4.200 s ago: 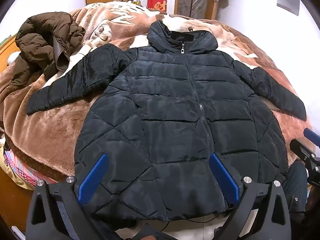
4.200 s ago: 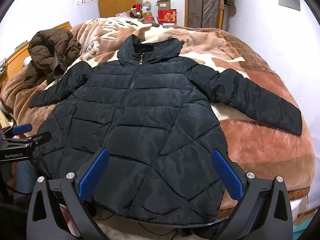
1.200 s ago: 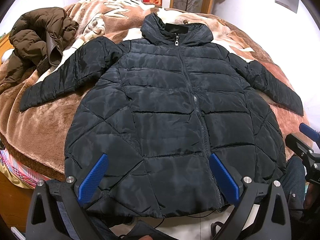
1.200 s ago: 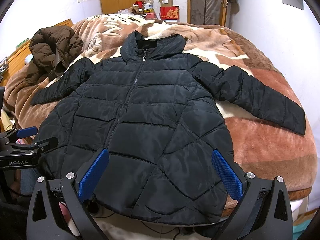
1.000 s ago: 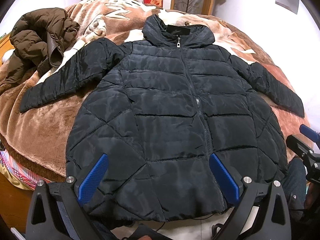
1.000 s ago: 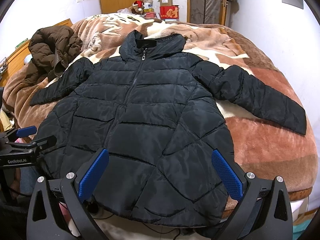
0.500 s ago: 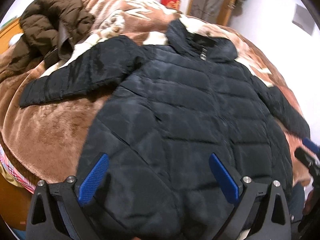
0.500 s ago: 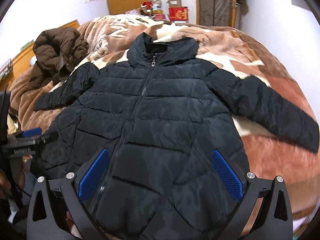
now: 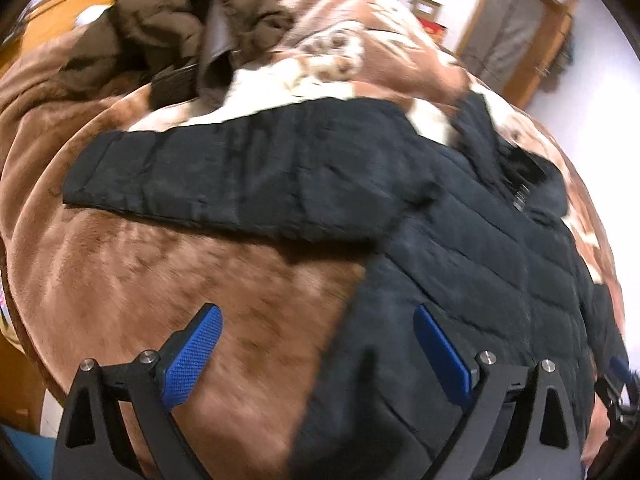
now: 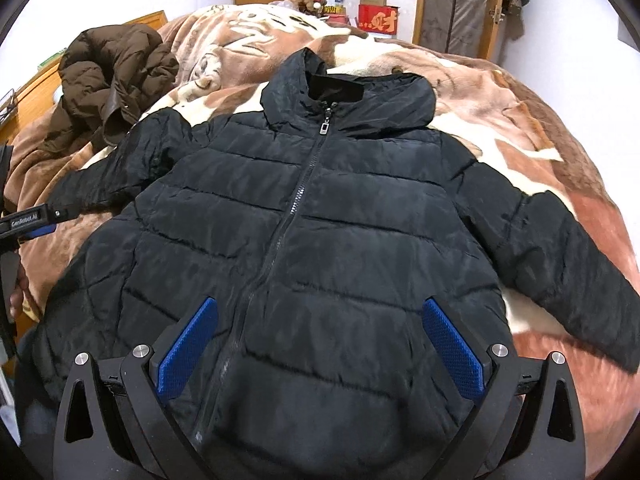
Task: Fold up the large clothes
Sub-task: 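Grasp the black jacket's sleeve cuff with the left tool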
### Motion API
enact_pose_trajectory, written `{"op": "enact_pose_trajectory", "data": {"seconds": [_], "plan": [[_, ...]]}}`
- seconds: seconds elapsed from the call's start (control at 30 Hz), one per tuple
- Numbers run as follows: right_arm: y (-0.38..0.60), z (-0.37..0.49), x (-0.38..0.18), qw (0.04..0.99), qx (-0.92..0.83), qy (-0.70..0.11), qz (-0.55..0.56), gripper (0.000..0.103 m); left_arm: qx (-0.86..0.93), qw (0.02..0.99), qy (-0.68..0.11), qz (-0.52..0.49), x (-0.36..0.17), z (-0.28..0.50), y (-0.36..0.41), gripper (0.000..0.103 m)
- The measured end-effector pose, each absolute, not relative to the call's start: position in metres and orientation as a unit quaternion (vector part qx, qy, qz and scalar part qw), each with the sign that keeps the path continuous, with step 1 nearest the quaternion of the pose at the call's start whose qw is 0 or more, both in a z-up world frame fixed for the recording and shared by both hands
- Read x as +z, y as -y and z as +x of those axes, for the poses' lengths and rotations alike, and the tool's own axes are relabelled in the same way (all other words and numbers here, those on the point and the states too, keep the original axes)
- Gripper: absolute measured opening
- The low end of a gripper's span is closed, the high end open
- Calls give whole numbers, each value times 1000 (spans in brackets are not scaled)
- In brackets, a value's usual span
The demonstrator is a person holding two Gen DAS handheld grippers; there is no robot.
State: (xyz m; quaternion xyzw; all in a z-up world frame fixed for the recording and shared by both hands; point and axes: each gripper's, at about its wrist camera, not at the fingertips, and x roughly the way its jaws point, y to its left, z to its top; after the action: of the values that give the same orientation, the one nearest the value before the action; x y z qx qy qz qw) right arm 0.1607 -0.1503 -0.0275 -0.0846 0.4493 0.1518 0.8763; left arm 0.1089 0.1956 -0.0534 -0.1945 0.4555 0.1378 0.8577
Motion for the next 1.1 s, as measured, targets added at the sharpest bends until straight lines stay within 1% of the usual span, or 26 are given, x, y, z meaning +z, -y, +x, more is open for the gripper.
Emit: {"op": "enact_pose_trajectory", "data": {"seconds": [0.13, 0.27, 0.47, 0.63, 0.7, 0.73, 0.8, 0.87, 0.9, 0.93, 0.97, 1.03, 1.1], "plan": [[144, 177, -33, 873, 152, -455, -83, 101, 170, 849, -449, -222, -70, 117, -235, 97], [141, 192, -44, 865, 159, -470, -78, 101, 197, 840, -442, -245, -88, 128, -272, 91], [145, 207, -63, 851, 155, -497, -65, 101, 249, 825, -424, -280, -115, 140, -320, 90], [153, 212, -73, 847, 138, -509, -59, 101, 268, 814, -416, -305, -133, 149, -345, 90], [156, 214, -76, 847, 130, -512, -64, 101, 274, 813, -412, -308, -137, 153, -352, 88], [157, 214, -78, 846, 128, -513, -65, 101, 277, 812, -411, -308, -138, 155, -353, 85], [160, 214, -80, 846, 122, -515, -67, 101, 279, 814, -412, -299, -138, 161, -353, 74], [163, 212, -80, 847, 116, -515, -69, 101, 269, 821, -414, -287, -134, 167, -349, 47], [164, 210, -79, 847, 114, -515, -70, 98, 270, 822, -415, -281, -131, 170, -350, 42], [166, 209, -79, 847, 113, -516, -69, 97, 270, 825, -414, -274, -126, 171, -349, 29], [168, 208, -78, 847, 112, -516, -68, 96, 268, 827, -412, -272, -119, 171, -347, 21], [172, 203, -74, 849, 108, -514, -65, 95, 261, 834, -402, -273, -102, 168, -346, 17], [176, 198, -69, 852, 106, -509, -61, 95, 253, 846, -388, -264, -79, 163, -340, 16]]}}
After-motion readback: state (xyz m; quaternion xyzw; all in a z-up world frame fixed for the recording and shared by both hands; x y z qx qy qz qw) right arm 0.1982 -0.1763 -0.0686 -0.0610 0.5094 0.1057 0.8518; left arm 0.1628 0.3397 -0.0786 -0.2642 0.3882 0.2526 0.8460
